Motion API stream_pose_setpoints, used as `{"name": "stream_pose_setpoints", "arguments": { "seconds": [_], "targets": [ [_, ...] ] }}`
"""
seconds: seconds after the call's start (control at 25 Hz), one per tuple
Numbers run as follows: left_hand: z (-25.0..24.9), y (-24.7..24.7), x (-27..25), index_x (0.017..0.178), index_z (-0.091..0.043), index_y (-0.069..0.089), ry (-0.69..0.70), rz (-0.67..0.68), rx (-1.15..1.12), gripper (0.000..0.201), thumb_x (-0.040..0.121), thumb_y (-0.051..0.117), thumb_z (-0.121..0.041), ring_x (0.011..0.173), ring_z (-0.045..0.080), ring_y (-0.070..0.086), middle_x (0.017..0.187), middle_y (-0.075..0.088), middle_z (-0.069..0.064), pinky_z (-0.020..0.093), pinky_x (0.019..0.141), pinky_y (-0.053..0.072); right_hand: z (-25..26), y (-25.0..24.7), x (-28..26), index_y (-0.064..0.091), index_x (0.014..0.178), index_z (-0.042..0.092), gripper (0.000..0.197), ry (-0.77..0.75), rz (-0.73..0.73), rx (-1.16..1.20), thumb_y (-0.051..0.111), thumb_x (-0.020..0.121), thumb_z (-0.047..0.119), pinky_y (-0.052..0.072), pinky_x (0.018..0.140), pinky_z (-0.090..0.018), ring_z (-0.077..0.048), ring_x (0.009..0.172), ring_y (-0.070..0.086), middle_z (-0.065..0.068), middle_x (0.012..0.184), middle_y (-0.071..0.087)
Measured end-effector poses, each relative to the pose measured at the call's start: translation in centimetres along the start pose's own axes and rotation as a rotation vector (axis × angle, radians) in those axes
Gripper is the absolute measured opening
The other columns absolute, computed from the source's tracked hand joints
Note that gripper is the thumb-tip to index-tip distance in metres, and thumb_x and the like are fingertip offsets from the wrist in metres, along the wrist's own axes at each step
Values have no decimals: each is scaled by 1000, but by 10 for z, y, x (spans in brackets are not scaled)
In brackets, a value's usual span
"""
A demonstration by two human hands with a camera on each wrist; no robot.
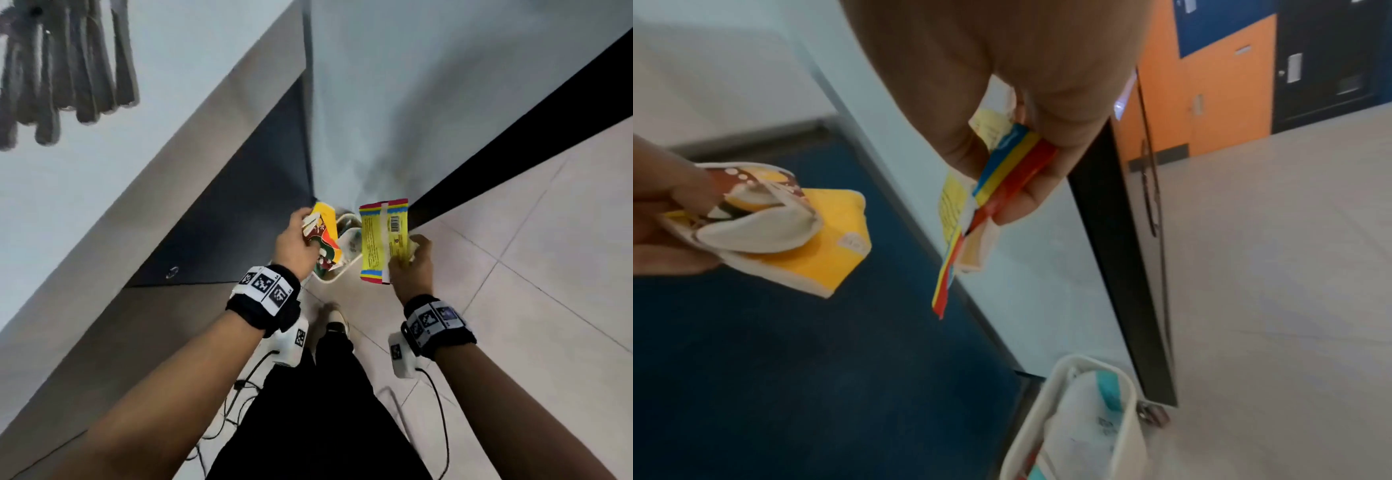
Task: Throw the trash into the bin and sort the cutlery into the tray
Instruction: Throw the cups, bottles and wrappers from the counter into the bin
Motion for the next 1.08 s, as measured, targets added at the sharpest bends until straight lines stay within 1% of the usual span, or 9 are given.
{"name": "stream_pose_setpoints", "arguments": {
  "seconds": [0.12,0.2,0.32,0.48,0.6,0.68,0.8,0.88,1.08],
  "targets": [
    [37,42,51,136,-19,42,-22,41,118,54,86,49,0,111,29,61,123,65,13,26,91,46,-51,36,36,40,118,8,47,127,0,-46,49,75,-8,55,80,-51,-34,90,60,-13,97,56],
    [62,72,88,138,-20,42,-12,97,186,54,88,47,-1,114,29,60,125,64,13,25,93,44,-77,70,60,40,118,10,50,150,43,-57,51,73,-7,54,78,-55,-33,88,60,-15,98,58],
    [105,120,154,139,-22,41,-9,142,259,55,89,44,0,117,30,57,128,61,14,27,98,43,-118,117,111,40,125,7,54,136,21,-119,54,74,-5,53,80,-44,-40,97,60,-23,115,59],
    [157,179,233,140,-21,38,2,151,325,56,88,42,0,120,30,55,133,56,14,33,103,43,-171,165,168,40,127,2,51,109,-82,-174,51,78,-5,48,74,-37,-41,95,60,-21,130,50],
    [183,218,266,144,-23,31,36,204,430,61,88,41,-1,121,30,53,136,52,13,34,102,42,-212,198,194,37,130,0,54,121,-96,-136,46,78,-7,53,80,-43,-45,100,59,-22,139,40],
    [198,242,283,148,-23,23,54,273,564,63,90,41,-5,123,32,51,137,48,15,37,102,40,-241,223,210,33,132,0,52,162,-19,-175,44,81,-5,54,82,-48,-46,100,59,-23,139,40],
    [207,267,302,150,-19,16,97,301,700,62,93,37,-7,120,34,52,133,50,18,39,99,42,-271,243,230,33,126,-2,39,226,60,-299,40,88,-2,50,80,-43,-42,102,61,-26,127,52],
    [211,275,310,150,-18,17,96,307,735,61,93,35,-5,118,33,55,130,54,18,38,97,44,-274,250,240,37,119,1,30,198,85,-426,39,89,1,49,83,-42,-39,106,60,-24,122,55],
    [217,294,314,148,-19,21,213,348,889,57,96,42,-14,122,28,47,124,58,15,38,94,44,-284,265,251,37,132,6,41,121,170,-781,40,91,10,37,101,-43,-30,130,40,-14,137,45]
  ]
}}
Point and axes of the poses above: each hand's wrist, its own x-axis towards the middle knuckle, its own y-axis out of the palm, z = x × y, the point moved 10 cm from there along x, towards the middle knuckle
